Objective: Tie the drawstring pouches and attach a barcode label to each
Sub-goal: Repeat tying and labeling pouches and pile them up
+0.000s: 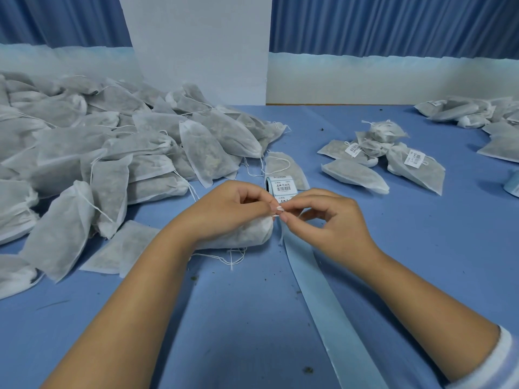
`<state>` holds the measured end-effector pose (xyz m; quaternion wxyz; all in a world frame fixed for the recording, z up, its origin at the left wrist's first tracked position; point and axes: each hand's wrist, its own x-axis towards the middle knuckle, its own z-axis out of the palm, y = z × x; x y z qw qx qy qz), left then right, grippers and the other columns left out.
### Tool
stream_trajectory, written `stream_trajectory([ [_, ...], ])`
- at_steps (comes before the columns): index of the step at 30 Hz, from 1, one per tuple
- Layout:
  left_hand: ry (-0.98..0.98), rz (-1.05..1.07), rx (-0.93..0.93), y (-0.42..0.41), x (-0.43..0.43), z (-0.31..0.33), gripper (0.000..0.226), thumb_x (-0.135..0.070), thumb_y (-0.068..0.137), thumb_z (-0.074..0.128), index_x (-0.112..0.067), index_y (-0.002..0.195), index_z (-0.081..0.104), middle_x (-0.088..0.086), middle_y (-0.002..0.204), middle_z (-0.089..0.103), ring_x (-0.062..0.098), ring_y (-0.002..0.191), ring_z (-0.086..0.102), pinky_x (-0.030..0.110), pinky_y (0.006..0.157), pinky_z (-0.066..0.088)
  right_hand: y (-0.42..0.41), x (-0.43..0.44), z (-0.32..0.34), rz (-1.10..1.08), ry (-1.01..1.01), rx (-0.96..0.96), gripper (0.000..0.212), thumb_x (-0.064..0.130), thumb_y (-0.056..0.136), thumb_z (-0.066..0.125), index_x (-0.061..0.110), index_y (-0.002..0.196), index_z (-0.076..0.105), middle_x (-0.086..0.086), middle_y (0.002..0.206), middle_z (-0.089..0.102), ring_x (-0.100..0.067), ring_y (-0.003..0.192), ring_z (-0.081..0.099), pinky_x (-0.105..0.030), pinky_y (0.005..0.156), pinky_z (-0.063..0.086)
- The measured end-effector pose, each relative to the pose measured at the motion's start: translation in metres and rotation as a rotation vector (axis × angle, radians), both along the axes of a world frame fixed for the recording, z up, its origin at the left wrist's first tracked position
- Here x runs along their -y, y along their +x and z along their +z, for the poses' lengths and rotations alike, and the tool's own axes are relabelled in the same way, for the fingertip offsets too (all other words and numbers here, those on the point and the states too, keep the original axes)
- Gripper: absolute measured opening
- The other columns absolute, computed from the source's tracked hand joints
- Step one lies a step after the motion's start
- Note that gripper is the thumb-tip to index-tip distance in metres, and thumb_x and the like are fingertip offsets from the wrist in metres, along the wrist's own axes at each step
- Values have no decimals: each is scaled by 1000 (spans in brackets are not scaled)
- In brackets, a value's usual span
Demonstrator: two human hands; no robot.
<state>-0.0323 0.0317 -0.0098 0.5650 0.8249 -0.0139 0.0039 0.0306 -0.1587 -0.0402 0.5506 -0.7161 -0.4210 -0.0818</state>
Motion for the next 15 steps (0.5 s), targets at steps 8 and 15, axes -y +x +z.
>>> stream_trajectory([
  [8, 26, 34, -1, 0, 1, 1, 11, -25, 92, 69, -25, 87, 79, -11, 92, 77, -1, 93, 68, 12, 87, 47, -1, -3, -2, -77, 9, -104, 8, 12, 81, 77, 18, 86, 78, 8, 82, 73, -8, 76, 67, -22, 72, 53],
  [15, -8, 48, -138, 1, 6, 2, 25, -26, 101, 49, -19, 95, 72, -7, 97, 75, 7, 65, 54, 18, 58, 38, 0, -5, 4, -51, 45, -325, 16, 7, 84, 73, 22, 78, 75, 3, 74, 73, -6, 66, 63, -19, 71, 52],
])
